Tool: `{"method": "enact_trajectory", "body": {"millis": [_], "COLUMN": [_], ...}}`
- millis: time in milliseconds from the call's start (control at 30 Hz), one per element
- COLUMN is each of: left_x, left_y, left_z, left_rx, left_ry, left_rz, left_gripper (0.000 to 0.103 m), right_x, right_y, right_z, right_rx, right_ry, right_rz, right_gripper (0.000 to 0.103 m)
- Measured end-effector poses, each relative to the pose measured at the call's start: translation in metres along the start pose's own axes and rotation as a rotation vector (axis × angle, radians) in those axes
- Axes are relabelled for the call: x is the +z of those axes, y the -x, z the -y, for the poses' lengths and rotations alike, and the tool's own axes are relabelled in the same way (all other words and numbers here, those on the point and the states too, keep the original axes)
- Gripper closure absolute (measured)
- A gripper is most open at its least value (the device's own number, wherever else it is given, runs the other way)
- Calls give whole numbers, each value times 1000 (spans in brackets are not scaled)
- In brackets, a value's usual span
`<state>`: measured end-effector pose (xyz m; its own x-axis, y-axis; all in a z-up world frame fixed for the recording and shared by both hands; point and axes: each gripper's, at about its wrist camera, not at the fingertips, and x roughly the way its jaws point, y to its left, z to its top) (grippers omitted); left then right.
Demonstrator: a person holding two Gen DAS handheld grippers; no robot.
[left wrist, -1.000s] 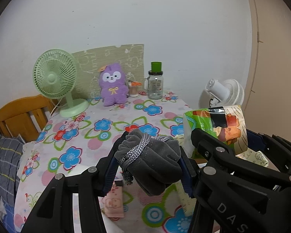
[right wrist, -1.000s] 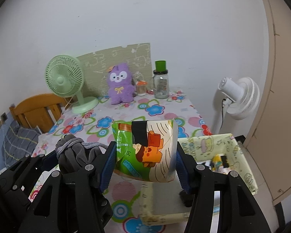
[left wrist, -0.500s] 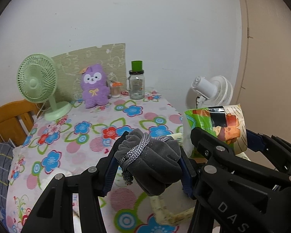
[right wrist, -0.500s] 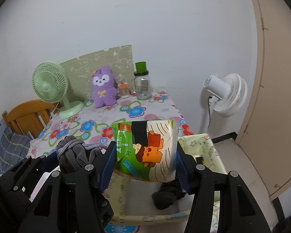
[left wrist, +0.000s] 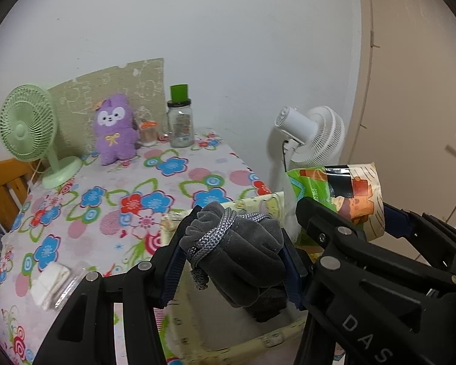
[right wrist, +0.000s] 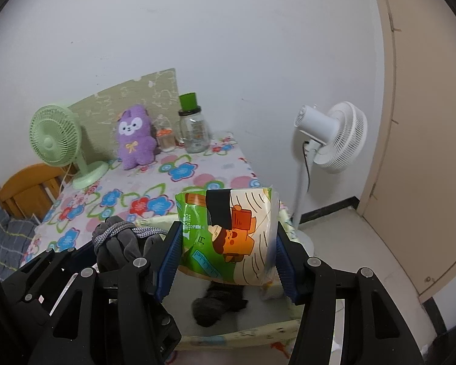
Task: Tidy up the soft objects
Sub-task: 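Open both grippers to drop the grey pouch and green box into the box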
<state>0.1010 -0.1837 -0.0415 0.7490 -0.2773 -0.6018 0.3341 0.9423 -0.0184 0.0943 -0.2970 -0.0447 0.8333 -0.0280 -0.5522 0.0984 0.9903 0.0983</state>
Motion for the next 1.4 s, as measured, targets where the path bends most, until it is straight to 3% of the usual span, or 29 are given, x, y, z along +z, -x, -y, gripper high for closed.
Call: {"method": "enact_trajectory", "body": {"millis": [433,633,933,1233,1400], "left_x": [-5,-7,-7,-9,-8], "left_y": [-26,-34,-35,-24,-16], "left_z": [29,30,23,21,12], "left_rx": [-34,-4,24,65,73], "left_ry": [-50,-40,-42,-113,-99], "left_rz": [-71,-94,-95,-69,-58], "left_gripper": [43,24,11,1,0], "right_x": [-10,-13,-13,-13,-13], "right_y": [-19,-25,-30,-29,-24], "right_z": [33,40,42,29,19], "right_rx": [-29,-33,-15,20,6], "right_ry": [-36,-46,-52,-28,-5], "right_rz": [-41,-54,-56,-39,-18], "right_gripper": [43,43,42,21,11]}}
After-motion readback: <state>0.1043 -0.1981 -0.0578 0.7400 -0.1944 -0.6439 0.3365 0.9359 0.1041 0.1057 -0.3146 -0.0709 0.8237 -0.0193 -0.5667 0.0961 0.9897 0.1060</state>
